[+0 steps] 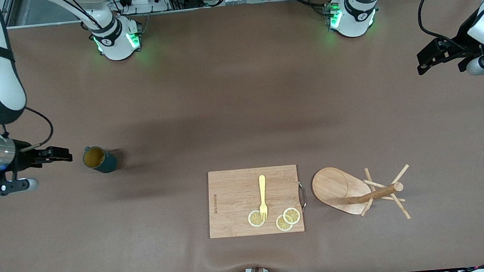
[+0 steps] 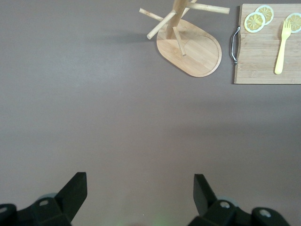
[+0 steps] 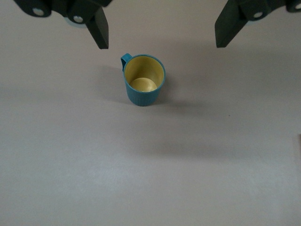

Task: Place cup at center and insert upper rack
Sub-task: 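Reach the right gripper to the teal mug and grasp its body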

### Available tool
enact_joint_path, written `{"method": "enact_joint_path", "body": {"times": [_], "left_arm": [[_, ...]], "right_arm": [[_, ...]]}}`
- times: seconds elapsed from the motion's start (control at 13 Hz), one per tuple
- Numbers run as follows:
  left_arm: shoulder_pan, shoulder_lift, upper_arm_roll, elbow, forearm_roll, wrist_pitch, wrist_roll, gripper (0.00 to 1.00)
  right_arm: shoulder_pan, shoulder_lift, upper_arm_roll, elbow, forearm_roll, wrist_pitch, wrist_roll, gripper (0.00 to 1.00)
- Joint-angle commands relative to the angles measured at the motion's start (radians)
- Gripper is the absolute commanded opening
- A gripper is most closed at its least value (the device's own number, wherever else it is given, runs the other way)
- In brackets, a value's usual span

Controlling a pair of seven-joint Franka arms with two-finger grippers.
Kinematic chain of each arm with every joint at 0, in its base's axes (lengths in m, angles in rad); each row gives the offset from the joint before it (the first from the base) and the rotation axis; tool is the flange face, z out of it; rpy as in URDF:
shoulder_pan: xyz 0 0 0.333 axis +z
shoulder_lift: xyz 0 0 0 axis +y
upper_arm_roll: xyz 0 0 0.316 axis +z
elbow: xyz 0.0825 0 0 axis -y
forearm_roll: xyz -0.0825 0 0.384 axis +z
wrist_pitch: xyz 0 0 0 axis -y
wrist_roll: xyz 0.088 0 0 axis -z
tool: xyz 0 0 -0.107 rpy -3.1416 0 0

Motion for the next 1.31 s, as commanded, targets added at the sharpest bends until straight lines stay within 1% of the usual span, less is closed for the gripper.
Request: {"method": "enact_joint_path", "body": {"times": [0.0, 0.23, 0.46, 0.54, 0.69, 0.85, 1.23], "left_arm": [[-0.002, 0.007, -0.001, 0.016, -0.008, 0.003, 0.012, 1.00], [-0.001, -0.003, -0.006, 0.017, -0.010, -0.001, 0.006, 1.00], [-0.002, -0.007, -0.006, 0.014, -0.011, -0.006, 0.017, 1.00], [-0.004, -0.007, -0.006, 0.014, -0.011, -0.006, 0.015, 1.00], [-0.001, -0.007, -0.030, 0.016, -0.004, -0.006, 0.009, 1.00], [-0.002, -0.006, -0.032, 0.017, -0.004, -0.006, 0.005, 1.00], [0.001, -0.004, -0.032, 0.017, -0.004, -0.004, 0.006, 1.00]], "right_arm": [[0.000, 0.011, 0.005, -0.102, 0.014, 0.073, 0.032, 1.00], [0.006, 0.011, 0.005, -0.195, 0.014, 0.148, 0.050, 1.00], [0.007, 0.005, 0.005, -0.309, 0.014, 0.266, 0.052, 1.00], [0.007, 0.005, 0.005, -0.334, 0.014, 0.289, 0.054, 1.00], [0.015, 0.005, 0.007, -0.377, 0.015, 0.341, 0.057, 1.00], [0.024, 0.005, 0.007, -0.430, 0.015, 0.422, 0.060, 1.00], [0.029, 0.008, 0.007, -0.453, 0.022, 0.446, 0.060, 1.00]]}}
